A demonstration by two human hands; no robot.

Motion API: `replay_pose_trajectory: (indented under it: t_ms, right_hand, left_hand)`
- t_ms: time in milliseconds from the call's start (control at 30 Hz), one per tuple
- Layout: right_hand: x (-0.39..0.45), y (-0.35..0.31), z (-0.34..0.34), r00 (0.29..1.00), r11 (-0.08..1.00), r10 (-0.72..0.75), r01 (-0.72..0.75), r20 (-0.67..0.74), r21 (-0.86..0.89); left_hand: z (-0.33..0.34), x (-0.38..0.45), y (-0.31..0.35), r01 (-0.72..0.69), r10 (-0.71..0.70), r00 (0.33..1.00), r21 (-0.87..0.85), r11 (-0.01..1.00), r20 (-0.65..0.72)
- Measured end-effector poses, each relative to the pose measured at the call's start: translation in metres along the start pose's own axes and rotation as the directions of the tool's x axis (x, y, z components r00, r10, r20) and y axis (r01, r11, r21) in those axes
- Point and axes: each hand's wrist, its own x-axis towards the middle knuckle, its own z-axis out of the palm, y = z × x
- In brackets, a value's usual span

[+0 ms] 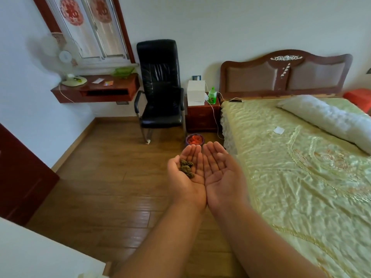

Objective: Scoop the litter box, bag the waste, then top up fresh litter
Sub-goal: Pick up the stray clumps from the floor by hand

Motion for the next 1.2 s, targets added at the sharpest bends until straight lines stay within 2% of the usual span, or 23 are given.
replay_pose_trajectory:
  t_ms: [400, 767, 1000, 1200]
  right_hand:
    - [0.119, -0.049, 0.029, 0.998, 0.998, 0.051, -0.05, 0.033, -0.034]
    - [0.22, -0.066, 0.047, 1.0, 1.0, -0.025, 0.025, -0.012, -0.002]
    - [0.313, -0.042, 0.088, 0.99, 0.992, -0.126, 0.126, -0.06, 0.004]
    - [0.387, -0.011, 0.138, 0.987, 0.988, -0.146, 0.148, -0.064, 0.04]
  left_hand:
    - [0.072, 0.098, -0.023, -0.065, 0.064, 0.998, -0.03, 0.997, -0.012]
    - [0.111, 0.203, -0.036, 0.042, -0.042, 0.999, -0.046, 0.998, -0.001]
    - [0.14, 0.301, -0.003, 0.12, -0.118, 0.993, -0.047, 0.992, 0.026]
    - [0.166, 0.379, 0.047, 0.131, -0.131, 0.991, -0.01, 0.991, 0.035]
